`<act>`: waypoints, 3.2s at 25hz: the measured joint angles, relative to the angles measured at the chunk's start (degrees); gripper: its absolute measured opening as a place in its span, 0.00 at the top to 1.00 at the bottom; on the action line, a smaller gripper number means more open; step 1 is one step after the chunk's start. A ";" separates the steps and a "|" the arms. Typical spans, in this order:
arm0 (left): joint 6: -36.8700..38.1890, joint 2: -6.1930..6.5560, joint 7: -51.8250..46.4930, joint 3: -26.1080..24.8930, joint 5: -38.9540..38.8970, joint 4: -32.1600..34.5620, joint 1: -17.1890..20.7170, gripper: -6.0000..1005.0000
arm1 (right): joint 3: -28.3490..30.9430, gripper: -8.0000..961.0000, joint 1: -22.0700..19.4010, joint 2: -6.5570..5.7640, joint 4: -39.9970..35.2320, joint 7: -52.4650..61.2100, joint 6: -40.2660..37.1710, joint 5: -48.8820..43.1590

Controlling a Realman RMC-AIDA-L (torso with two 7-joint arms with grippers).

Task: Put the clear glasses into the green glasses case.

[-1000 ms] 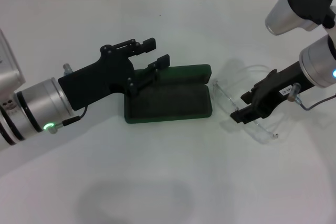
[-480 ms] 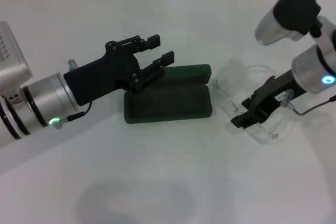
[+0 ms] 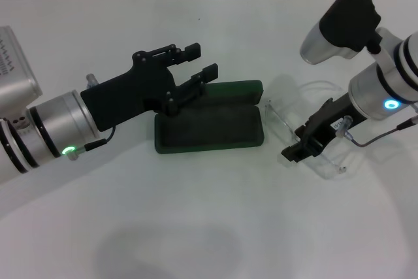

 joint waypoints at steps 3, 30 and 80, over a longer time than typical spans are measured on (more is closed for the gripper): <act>0.00 0.00 0.00 0.00 0.00 -0.10 0.00 0.54 | -0.52 0.49 0.67 0.01 0.83 0.41 0.07 -0.35; 0.38 -0.04 0.02 -0.03 -0.44 -0.81 1.28 0.54 | 11.08 0.85 -5.52 -0.34 -8.37 -7.62 -5.48 2.68; 14.02 1.53 -17.26 0.18 11.95 1.39 -10.89 0.54 | 14.23 0.86 -12.16 -0.56 30.42 -106.90 -11.56 52.04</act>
